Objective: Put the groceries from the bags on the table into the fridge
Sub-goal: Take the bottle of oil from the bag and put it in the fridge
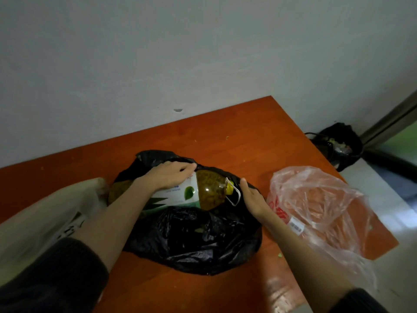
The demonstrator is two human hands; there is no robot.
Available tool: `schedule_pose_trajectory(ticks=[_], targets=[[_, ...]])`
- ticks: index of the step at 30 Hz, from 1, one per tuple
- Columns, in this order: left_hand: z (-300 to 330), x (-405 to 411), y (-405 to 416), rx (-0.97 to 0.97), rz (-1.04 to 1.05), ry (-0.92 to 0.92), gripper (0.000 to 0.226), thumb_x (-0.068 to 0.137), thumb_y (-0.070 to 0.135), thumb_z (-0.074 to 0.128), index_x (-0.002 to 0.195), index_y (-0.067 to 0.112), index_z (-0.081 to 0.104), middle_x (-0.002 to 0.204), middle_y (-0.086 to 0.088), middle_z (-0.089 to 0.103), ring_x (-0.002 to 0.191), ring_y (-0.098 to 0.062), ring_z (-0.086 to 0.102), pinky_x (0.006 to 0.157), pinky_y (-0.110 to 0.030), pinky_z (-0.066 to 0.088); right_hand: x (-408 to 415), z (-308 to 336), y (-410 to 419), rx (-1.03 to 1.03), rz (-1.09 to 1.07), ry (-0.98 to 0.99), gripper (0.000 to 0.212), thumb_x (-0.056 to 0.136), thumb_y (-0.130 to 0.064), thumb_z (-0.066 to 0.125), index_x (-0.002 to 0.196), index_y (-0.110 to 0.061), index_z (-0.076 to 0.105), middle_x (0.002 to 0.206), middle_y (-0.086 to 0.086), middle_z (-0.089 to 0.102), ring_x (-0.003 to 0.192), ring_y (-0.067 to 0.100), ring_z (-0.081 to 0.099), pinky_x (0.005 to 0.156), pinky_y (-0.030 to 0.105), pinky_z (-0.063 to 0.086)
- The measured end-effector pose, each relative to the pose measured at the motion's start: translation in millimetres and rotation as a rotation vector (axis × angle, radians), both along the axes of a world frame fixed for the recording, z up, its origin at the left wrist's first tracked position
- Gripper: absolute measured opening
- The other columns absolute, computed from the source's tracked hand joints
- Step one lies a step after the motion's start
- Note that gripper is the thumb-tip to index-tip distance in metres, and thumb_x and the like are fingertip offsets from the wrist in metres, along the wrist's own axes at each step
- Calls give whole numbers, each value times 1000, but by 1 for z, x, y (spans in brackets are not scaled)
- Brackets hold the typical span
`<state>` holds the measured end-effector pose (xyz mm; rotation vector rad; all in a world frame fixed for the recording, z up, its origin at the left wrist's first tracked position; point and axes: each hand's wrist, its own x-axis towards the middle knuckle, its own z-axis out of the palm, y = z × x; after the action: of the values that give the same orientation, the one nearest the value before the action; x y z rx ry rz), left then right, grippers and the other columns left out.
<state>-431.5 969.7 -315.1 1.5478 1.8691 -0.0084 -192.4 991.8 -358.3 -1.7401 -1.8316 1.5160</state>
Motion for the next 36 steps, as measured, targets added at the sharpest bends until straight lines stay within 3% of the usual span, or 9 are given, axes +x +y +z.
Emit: schedule_pose_trajectory(ticks=[4,9,14,20,22,24,28,31,36], targets=[[6,18,-9,303,-178,208,44,99,40,32,141,27,38,146,-1,41,124,-17,48,112,-41,21,2,1,-1,388,-137,20,28,97,-22,45,103,-7,68,97,5,67,89,17,60,74,18,41],[-10,31,-20,662,-313,288,37,93,29,47,126,15,58,134,-10,53,126,-29,47,105,-45,34,0,8,-11,713,9,117,38,97,-26,39,125,-10,58,125,2,59,116,7,50,99,18,37],[-13,34,-18,299,-346,357,68,90,65,22,147,28,20,153,1,23,138,-20,27,110,-38,23,-3,-8,2,349,290,61,56,95,-54,11,141,-33,35,146,-10,40,137,8,31,118,42,7],[-18,31,-22,596,-396,369,70,86,60,33,130,9,52,129,-17,48,120,-34,46,99,-48,38,1,-16,16,-11,129,61,90,82,-72,6,134,-12,49,141,13,47,131,32,39,110,50,28],[-20,33,-24,653,-391,383,65,87,55,36,124,7,57,118,-15,53,110,-32,51,91,-45,44,-2,-12,11,186,72,33,78,89,-63,16,100,-2,65,93,13,68,86,27,63,76,41,49],[-22,34,-27,662,-375,369,64,88,55,34,124,7,57,112,-11,54,102,-28,55,83,-39,47,-2,-10,3,485,-5,-14,46,98,-41,35,89,-8,66,72,1,63,61,13,56,55,26,40],[-21,29,-26,542,-345,352,79,85,69,19,136,15,45,124,-5,54,110,-23,54,96,-39,39,-2,-7,-5,852,-18,-12,43,96,-33,34,115,-6,62,112,4,61,105,16,53,88,15,35],[-16,24,-18,353,-317,336,78,86,73,15,141,21,33,135,-1,48,119,-19,48,104,-37,31,-3,-2,-1,586,162,114,48,101,-41,25,138,-16,44,137,-6,45,127,3,35,104,14,22],[-12,7,-6,66,-107,211,64,92,64,13,129,23,46,121,-2,58,102,-19,57,82,-35,45,6,-23,0,-75,75,245,67,89,-68,13,139,-34,42,146,-6,40,137,16,32,114,39,25]])
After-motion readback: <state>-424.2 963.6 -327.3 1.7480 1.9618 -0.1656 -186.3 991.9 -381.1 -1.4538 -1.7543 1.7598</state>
